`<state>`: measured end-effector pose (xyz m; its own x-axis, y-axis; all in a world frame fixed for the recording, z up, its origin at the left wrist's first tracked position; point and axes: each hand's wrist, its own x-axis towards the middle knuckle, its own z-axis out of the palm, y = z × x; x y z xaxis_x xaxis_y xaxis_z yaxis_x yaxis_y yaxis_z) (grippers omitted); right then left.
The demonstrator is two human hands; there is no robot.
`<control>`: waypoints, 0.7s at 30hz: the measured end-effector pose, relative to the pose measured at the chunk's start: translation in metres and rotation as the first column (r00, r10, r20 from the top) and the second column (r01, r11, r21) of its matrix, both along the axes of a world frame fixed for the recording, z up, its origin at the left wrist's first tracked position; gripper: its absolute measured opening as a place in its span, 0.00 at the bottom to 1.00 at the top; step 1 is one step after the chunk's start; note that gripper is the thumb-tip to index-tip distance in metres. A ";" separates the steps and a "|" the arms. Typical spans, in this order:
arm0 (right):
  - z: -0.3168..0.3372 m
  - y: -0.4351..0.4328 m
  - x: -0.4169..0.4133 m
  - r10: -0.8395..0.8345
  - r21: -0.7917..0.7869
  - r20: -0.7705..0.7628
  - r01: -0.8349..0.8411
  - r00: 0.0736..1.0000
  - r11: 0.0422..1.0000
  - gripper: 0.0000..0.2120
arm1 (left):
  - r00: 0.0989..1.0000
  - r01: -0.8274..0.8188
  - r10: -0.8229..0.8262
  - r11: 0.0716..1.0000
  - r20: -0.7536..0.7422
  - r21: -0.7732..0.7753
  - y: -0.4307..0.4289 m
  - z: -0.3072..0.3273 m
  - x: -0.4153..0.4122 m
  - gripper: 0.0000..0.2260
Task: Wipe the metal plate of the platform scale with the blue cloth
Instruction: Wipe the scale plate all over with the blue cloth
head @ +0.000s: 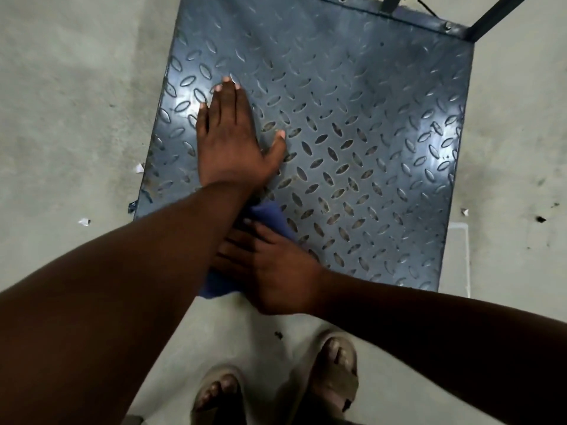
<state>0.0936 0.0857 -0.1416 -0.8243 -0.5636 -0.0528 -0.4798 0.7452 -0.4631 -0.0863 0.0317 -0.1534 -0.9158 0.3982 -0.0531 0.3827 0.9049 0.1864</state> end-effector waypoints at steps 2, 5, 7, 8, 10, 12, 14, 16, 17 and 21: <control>0.003 0.043 0.023 -0.040 0.179 0.010 0.037 0.999 0.983 0.36 | 1.000 -0.002 0.002 1.000 -0.010 0.012 0.000 -0.001 0.001 0.44; 0.008 0.105 0.047 -0.176 0.300 0.009 0.165 0.984 0.939 0.40 | 1.000 0.004 -0.003 1.000 -0.018 0.027 -0.001 -0.001 0.000 0.44; 0.002 0.139 0.043 -0.377 0.323 -0.044 0.371 0.925 0.871 0.39 | 1.000 0.013 -0.012 1.000 -0.016 0.020 0.000 -0.001 0.001 0.44; 0.000 0.153 0.037 -0.480 0.341 -0.083 0.477 0.873 0.810 0.39 | 1.000 0.018 -0.018 1.000 -0.019 0.021 0.000 0.000 0.000 0.44; -0.005 0.175 0.024 -0.630 0.355 -0.137 0.632 0.764 0.689 0.40 | 0.999 0.026 -0.025 0.999 -0.024 0.031 -0.001 0.001 0.000 0.45; -0.009 0.188 0.009 -0.719 0.346 -0.174 0.725 0.673 0.595 0.39 | 0.999 0.034 -0.034 0.999 -0.014 0.035 -0.002 0.002 0.001 0.46; -0.013 0.203 -0.007 -0.794 0.317 -0.185 0.800 0.579 0.509 0.39 | 0.998 0.058 -0.059 0.998 0.014 0.025 -0.003 0.004 0.001 0.47; -0.012 0.218 -0.024 -0.856 0.274 -0.199 0.866 0.477 0.419 0.38 | 0.988 0.145 -0.145 0.989 0.044 0.004 -0.007 0.007 0.000 0.49; -0.012 0.227 -0.032 -0.879 0.259 -0.192 0.886 0.438 0.385 0.38 | 0.975 0.216 -0.215 0.976 0.052 -0.009 -0.012 0.009 0.001 0.50; -0.011 0.258 -0.060 -0.928 0.240 -0.162 0.926 0.335 0.293 0.39 | 0.948 0.317 -0.315 0.947 0.040 -0.060 -0.052 0.010 0.025 0.47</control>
<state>0.0340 0.3440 -0.1523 -0.7889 0.6123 -0.0524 0.6101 0.7701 -0.1862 -0.0616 -0.0201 -0.1431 -0.7412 0.6616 -0.1137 0.6461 0.7490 0.1466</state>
